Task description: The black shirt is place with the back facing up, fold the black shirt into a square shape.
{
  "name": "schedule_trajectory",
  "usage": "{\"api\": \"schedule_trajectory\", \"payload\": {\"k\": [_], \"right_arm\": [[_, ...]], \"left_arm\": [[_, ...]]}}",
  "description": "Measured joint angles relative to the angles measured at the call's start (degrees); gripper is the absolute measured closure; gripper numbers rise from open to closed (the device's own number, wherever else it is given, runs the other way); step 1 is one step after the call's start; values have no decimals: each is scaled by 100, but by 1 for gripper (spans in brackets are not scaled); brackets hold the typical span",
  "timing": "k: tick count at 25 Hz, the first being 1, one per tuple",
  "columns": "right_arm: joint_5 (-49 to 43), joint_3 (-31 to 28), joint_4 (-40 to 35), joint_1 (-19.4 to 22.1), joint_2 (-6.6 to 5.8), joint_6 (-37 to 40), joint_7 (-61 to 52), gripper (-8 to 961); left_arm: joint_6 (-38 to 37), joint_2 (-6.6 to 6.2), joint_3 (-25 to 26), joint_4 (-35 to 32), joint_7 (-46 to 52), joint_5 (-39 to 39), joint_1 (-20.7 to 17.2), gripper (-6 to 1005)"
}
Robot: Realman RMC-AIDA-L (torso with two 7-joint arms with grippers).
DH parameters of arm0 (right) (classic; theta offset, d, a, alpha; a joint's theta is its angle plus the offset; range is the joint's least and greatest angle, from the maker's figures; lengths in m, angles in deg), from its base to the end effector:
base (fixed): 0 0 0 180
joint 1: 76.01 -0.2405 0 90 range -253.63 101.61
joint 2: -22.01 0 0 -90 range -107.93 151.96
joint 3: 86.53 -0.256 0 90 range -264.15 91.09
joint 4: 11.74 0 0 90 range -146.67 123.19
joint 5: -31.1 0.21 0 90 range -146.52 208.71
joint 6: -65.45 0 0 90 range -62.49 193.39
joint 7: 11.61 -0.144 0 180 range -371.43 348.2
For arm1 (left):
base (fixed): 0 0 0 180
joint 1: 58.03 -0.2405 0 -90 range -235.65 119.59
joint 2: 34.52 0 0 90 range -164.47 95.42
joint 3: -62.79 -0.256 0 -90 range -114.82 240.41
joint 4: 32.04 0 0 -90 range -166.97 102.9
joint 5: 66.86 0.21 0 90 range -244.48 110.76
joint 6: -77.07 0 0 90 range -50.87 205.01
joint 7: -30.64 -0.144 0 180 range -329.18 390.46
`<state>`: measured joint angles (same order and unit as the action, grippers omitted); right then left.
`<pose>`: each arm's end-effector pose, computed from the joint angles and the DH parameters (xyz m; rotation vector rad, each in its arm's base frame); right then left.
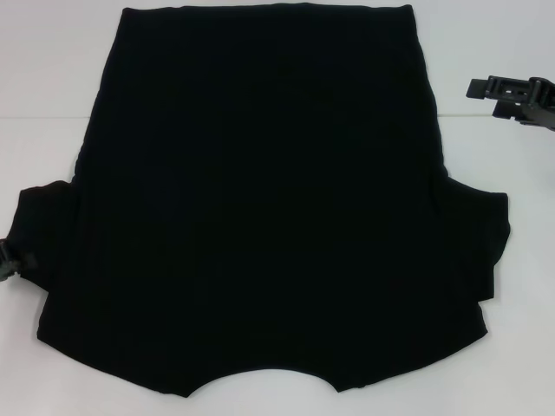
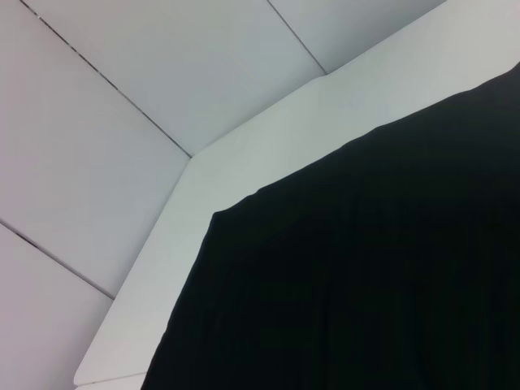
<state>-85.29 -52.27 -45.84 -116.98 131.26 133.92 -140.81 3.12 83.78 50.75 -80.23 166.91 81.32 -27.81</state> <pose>0.2636 0.4333 0.0861 -2.0474 1.5159 0.7811 -0.3779 0.3287 0.0781 -1.6640 -1.8487 -0.4463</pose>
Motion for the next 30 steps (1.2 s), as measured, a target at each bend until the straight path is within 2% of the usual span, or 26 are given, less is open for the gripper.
{"api": "schedule_trajectory", "payload": {"k": [1,8,12,19,30], "right_arm": [[1,-2,0,3,0,0,0,114],[2,-7,0,3,0,-1,0,115],[2,-7,0,1,0,0,0,115],[2,-7,0,1,-8,0,0,115],[2,-7,0,13,-20,0,0,114]], "left_arm": [[-30,0,1,-12,0,-6,0,992],[-282,-19,16,-475,150,-24,2,991],[-309,-84,4,-700,347,93,56,992],[-270,-204,15,-845,689,510,282,992],[-205,-265,31,-1072,992,642,402,991]]}}
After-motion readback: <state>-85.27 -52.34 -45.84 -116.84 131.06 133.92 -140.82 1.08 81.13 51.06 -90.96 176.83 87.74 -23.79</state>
